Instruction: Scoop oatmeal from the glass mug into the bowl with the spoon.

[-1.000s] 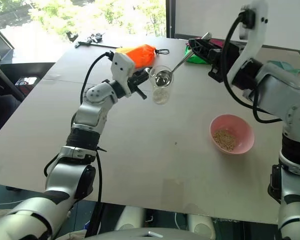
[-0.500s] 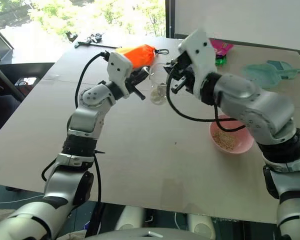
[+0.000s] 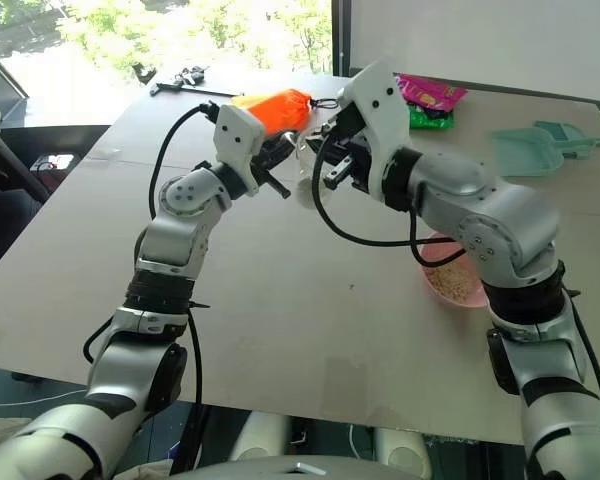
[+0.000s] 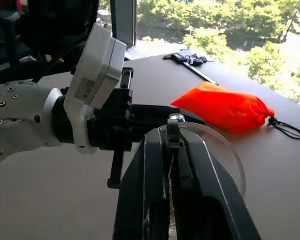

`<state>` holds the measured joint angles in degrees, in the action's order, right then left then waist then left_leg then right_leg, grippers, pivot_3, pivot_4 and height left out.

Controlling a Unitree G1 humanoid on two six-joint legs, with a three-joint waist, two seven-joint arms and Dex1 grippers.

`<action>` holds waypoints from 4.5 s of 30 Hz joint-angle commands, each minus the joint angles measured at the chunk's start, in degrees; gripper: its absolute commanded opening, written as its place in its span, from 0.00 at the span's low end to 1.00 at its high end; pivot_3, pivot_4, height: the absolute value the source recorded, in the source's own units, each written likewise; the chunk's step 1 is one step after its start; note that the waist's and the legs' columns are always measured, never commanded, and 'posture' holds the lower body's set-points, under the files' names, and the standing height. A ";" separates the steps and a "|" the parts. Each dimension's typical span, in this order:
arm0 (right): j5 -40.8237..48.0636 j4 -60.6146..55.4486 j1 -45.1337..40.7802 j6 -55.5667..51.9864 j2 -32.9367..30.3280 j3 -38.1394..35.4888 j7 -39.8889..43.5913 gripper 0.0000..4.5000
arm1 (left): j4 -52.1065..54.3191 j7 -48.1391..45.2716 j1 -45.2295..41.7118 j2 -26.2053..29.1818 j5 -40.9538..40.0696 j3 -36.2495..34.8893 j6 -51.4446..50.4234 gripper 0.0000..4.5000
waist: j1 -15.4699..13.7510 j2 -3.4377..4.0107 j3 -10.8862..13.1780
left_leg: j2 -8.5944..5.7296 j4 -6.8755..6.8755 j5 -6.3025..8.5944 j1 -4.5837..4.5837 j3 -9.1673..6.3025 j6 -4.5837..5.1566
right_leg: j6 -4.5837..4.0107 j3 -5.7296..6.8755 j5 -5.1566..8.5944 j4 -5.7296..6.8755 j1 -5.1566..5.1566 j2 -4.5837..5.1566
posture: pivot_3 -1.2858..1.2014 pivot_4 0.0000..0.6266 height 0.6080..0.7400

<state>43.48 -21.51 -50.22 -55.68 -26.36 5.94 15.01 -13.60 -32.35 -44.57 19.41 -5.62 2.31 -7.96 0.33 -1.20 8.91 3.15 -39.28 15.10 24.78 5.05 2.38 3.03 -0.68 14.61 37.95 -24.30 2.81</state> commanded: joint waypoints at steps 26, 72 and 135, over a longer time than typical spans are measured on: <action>13.43 3.10 -6.13 -14.70 9.88 -20.05 -14.09 0.00 | -0.06 1.48 0.45 -1.33 1.89 -0.08 2.93 0.01 | 0.30 0.01 0.00 | 0.00 0.02 0.00 -0.01 0.03 0.00 | 0.00 -0.01 0.00 0.01 -0.01 -0.01 | 0.52 0.24 0.99; 64.89 18.05 -3.20 -7.10 5.86 -28.60 -58.48 0.00 | -2.27 1.20 0.91 -2.63 3.66 1.93 3.70 0.01 | 0.42 0.01 0.00 | 0.03 0.06 0.00 0.00 0.07 0.00 | 0.00 -0.03 0.00 -0.01 -0.01 0.03 | 0.52 0.24 0.99; 69.52 4.67 26.56 3.97 -7.50 -55.90 -57.46 0.00 | -55.35 3.48 -28.46 -23.26 16.24 8.19 29.18 0.01 | -0.79 0.08 -0.05 | -0.09 0.09 0.12 0.02 0.01 0.21 | 0.08 -0.21 0.04 -0.09 0.01 -0.04 | 0.52 0.24 0.99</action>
<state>111.85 -14.73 -23.76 -52.33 -33.35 -47.64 -43.82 -69.89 -29.61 -70.83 -3.18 10.56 10.67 20.28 -0.46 -1.11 8.86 3.05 -39.19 15.22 24.80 5.07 2.59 3.11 -0.90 14.66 37.85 -24.29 2.77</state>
